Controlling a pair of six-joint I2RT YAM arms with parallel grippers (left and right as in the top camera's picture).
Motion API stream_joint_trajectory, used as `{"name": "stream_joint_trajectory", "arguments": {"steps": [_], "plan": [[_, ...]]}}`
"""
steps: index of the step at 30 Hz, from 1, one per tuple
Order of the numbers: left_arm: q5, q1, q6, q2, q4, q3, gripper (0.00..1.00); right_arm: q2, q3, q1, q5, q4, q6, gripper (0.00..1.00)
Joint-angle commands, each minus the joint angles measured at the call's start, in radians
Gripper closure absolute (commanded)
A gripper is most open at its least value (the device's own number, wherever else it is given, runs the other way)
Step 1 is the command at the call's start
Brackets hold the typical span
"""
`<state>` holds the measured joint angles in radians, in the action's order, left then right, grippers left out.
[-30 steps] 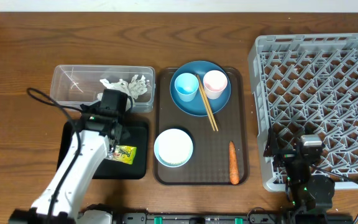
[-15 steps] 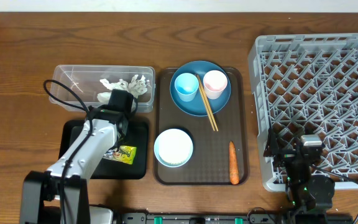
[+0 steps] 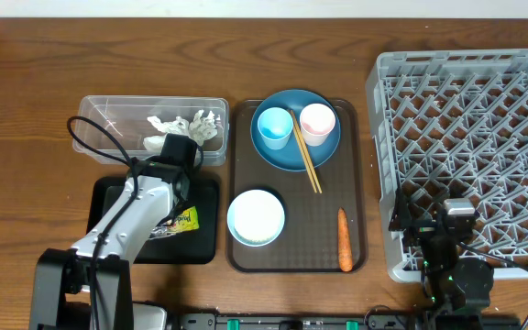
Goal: Sort waste into correct bins and load items into the dishwasher rack
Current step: 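Lower the left gripper and grasp the foil snack wrapper on the black tray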
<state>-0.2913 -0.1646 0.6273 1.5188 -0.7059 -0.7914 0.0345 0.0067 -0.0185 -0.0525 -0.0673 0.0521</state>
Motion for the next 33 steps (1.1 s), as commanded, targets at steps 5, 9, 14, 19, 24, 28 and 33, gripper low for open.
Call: {"name": "stream_joint_trajectory", "arguments": {"steps": [5, 9, 14, 19, 24, 28, 33], "plan": [[-0.018, 0.005, -0.007, -0.026, -0.018, 0.004, 0.94, 0.000, -0.001, 0.001, -0.001, -0.004, -0.005, 0.01], [-0.018, 0.005, -0.031, -0.078, -0.020, 0.004, 0.75, 0.000, -0.001, 0.001, -0.001, -0.004, -0.005, 0.01], [-0.018, 0.018, -0.032, -0.142, -0.040, 0.004, 0.56, 0.000, -0.001, 0.001, -0.001, -0.004, -0.005, 0.01], [-0.016, 0.062, -0.024, -0.139, -0.048, 0.014, 0.55, 0.000, -0.001, 0.001, -0.001, -0.004, -0.005, 0.01], [-0.017, 0.072, -0.024, -0.124, -0.002, 0.063, 0.55, 0.000, -0.001, 0.001, -0.001, -0.004, -0.005, 0.01], [-0.017, 0.072, -0.024, -0.119, 0.085, 0.113, 0.55, 0.000, -0.001, 0.001, -0.001, -0.004, -0.005, 0.01], [-0.018, 0.072, -0.025, -0.119, 0.134, 0.142, 0.56, 0.000, -0.001, 0.001, -0.001, -0.004, -0.005, 0.01]]}}
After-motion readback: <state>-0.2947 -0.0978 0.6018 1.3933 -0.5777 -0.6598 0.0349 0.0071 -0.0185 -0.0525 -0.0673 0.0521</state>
